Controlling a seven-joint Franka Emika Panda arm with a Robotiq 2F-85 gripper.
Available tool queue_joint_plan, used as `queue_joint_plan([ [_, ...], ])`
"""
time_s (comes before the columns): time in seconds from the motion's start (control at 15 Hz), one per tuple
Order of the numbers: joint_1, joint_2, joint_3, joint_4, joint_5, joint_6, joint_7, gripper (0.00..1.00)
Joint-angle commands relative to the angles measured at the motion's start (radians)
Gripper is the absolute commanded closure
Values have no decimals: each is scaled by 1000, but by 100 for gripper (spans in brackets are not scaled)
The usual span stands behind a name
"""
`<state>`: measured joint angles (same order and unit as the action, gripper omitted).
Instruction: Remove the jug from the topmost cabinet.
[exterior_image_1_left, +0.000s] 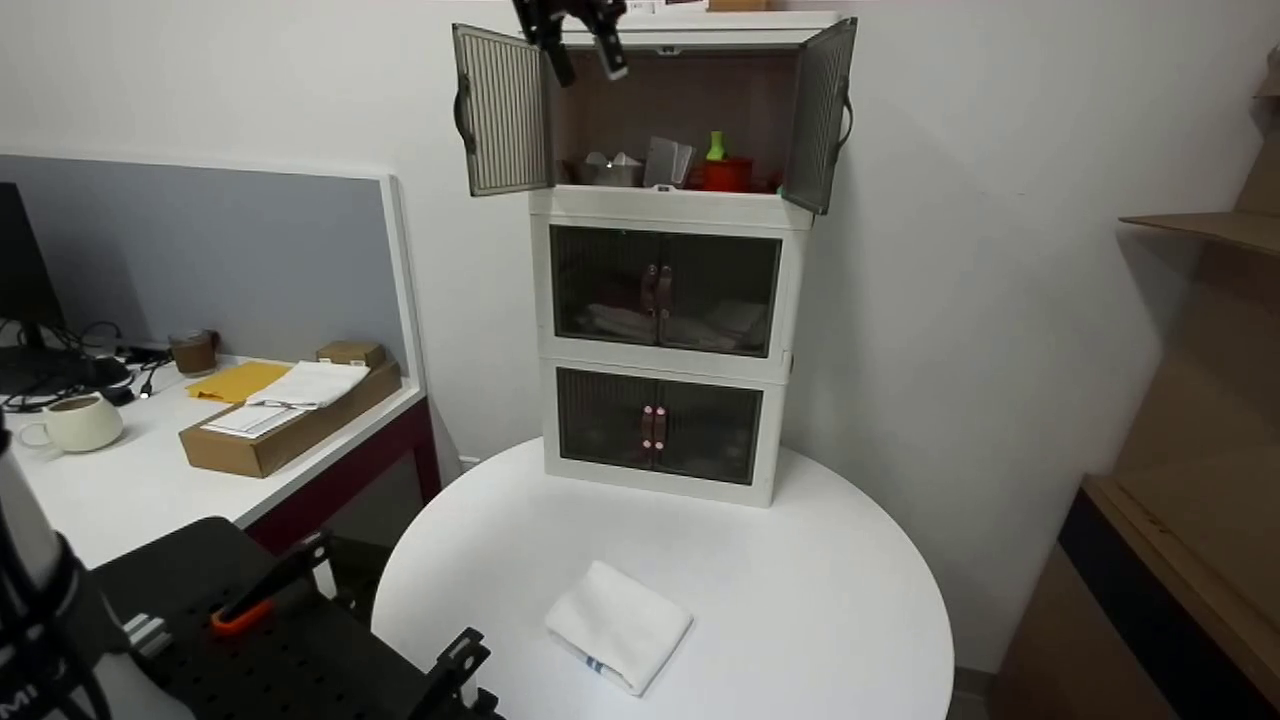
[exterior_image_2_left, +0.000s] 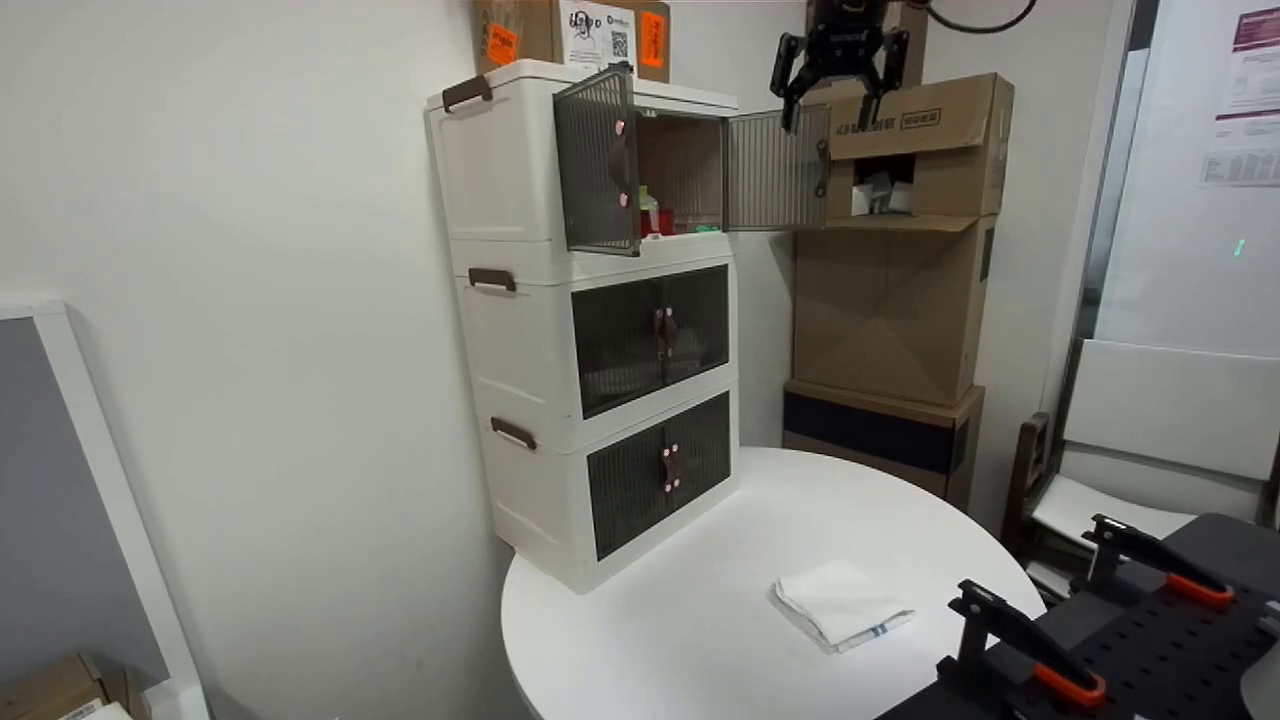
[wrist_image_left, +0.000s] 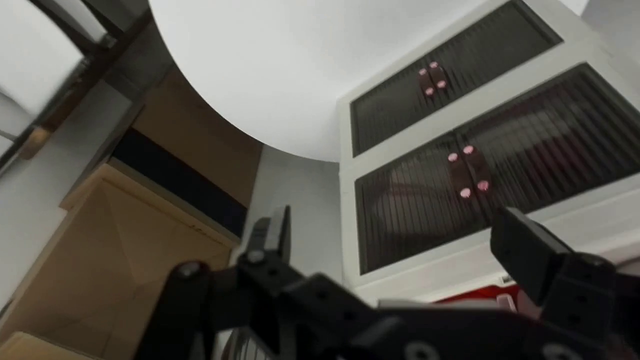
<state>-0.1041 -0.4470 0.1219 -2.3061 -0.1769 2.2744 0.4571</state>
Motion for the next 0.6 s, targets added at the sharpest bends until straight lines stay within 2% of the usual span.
queue_joint_plan([
  [0.0,62,250,-109,215,175,59,-220,0],
  [0.13,90,362,-135,324,271,35,-364,0],
  [0.33,104,504,-132,469,381,-16,-551,0],
  [0.53,87,601,-115,591,420,-101,-724,0],
])
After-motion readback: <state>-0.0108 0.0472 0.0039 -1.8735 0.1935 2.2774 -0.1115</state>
